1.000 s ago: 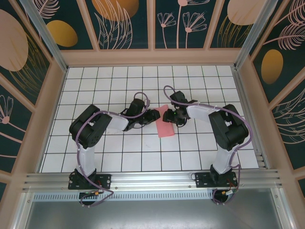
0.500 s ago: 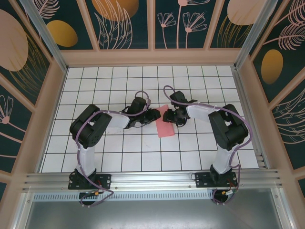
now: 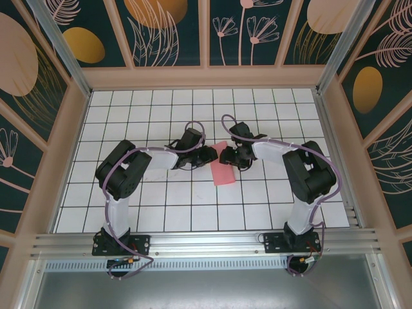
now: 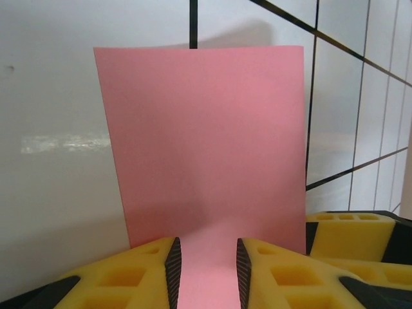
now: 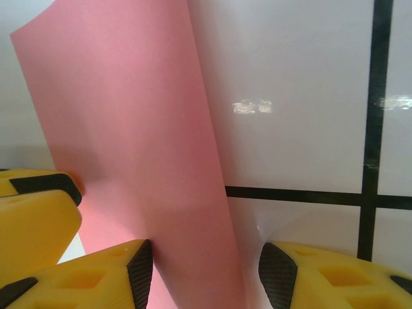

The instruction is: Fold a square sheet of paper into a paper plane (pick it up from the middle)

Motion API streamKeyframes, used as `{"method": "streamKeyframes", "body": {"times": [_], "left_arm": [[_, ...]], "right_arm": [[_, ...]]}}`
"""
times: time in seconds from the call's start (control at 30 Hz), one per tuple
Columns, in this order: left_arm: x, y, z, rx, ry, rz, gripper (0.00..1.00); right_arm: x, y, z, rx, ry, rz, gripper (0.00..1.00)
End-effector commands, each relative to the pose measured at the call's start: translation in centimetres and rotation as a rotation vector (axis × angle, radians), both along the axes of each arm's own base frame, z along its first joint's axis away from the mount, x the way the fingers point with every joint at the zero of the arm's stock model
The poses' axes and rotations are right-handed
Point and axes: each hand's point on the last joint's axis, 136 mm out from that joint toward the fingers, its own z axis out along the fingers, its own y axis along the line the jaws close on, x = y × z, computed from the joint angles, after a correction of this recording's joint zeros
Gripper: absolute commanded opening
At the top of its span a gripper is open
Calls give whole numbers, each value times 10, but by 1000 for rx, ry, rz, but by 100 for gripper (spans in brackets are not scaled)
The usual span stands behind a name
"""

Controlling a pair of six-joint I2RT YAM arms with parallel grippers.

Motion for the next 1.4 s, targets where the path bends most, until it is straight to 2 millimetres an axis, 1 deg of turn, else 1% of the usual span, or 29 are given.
{"method": "streamKeyframes", "body": {"times": [0.0, 0.13, 0.3, 0.43, 0.53, 0.6, 0.67, 0.7, 0.77, 0.87, 0.97, 1.07, 1.37], "left_arm": [[-21, 36, -56, 214, 118, 15, 32], [-20, 38, -59, 241, 120, 10, 30], [-20, 37, -62, 247, 129, 3, 29], [-22, 38, -66, 253, 139, 1, 28], [-23, 36, -68, 260, 145, -4, 28], [-24, 34, -68, 263, 146, -5, 27], [-24, 32, -69, 263, 149, -5, 27], [-25, 32, -69, 264, 149, -6, 26], [-25, 31, -70, 264, 151, -7, 26], [-24, 31, -69, 265, 150, -6, 25], [-23, 29, -64, 257, 143, -6, 25], [-21, 26, -59, 245, 134, -11, 25], [-16, 14, -47, 189, 108, -33, 26]], "right_arm": [[-10, -8, -23, -44, 47, -12, 56], [-5, -7, 1, 7, 3, -10, 57], [2, -12, 26, 47, -60, -7, 57], [8, -10, 50, 96, -118, 1, 55], [9, -3, 60, 145, -131, 23, 49], [6, 7, 63, 199, -123, 51, 40], [3, 17, 63, 252, -110, 76, 32], [2, 20, 63, 269, -103, 82, 30], [0, 26, 60, 300, -85, 98, 27], [-3, 32, 49, 302, -47, 125, 24], [-3, 30, 34, 268, -17, 122, 23], [-4, 27, 26, 249, -3, 118, 23], [-4, 19, 13, 202, 12, 102, 23]]}}
